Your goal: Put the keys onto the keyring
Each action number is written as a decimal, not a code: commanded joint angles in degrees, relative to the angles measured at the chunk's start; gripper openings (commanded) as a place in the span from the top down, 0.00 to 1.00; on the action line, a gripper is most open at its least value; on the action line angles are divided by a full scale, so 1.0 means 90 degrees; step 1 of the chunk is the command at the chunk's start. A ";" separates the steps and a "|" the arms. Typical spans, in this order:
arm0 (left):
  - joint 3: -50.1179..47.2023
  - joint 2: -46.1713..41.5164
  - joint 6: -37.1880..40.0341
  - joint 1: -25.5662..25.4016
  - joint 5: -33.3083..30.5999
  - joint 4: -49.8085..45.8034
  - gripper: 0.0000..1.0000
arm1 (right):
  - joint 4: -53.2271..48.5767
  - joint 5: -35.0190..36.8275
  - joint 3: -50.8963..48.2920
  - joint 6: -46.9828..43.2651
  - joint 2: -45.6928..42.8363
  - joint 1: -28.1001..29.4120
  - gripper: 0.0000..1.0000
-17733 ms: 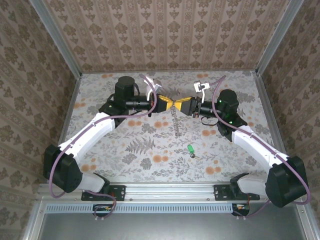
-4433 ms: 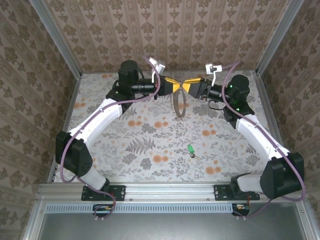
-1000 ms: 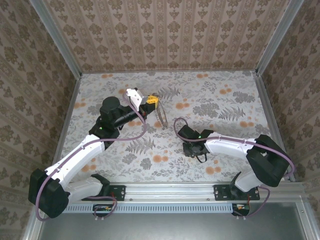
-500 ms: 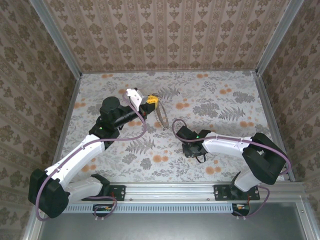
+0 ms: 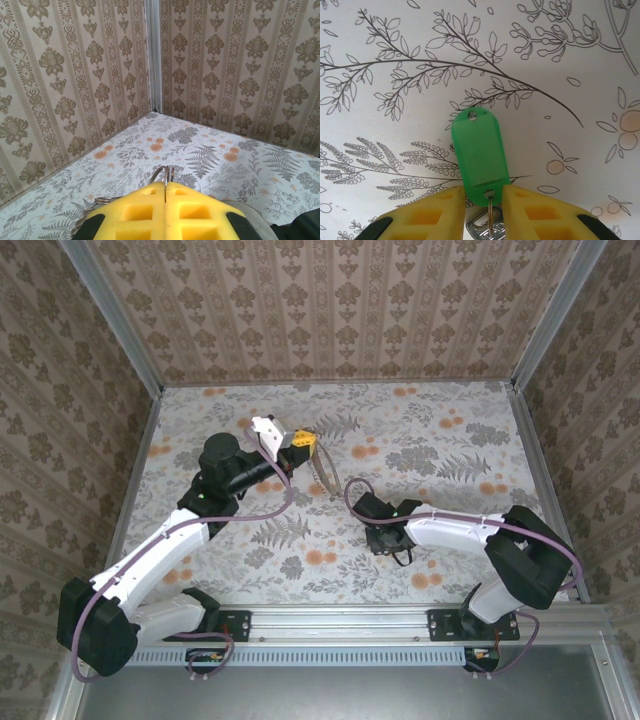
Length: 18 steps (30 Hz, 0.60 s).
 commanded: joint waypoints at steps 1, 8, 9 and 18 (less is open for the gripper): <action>-0.0037 -0.0120 -0.0148 0.0032 0.0098 0.0465 1.00 | -0.0281 0.0206 -0.0050 -0.0049 -0.0252 0.0053 0.72; -0.0039 -0.0111 -0.0163 0.0032 0.0108 0.0465 1.00 | -0.0290 0.0227 -0.0135 -0.0029 -0.0359 0.0047 0.76; -0.0023 -0.0109 -0.0173 0.0036 0.0114 0.0465 1.00 | -0.0291 0.0226 -0.0137 -0.0029 -0.0356 0.0047 0.76; -0.0014 -0.0091 -0.0206 0.0032 0.0122 0.0490 1.00 | -0.0203 0.0203 -0.0252 -0.0048 -0.0338 0.0050 0.78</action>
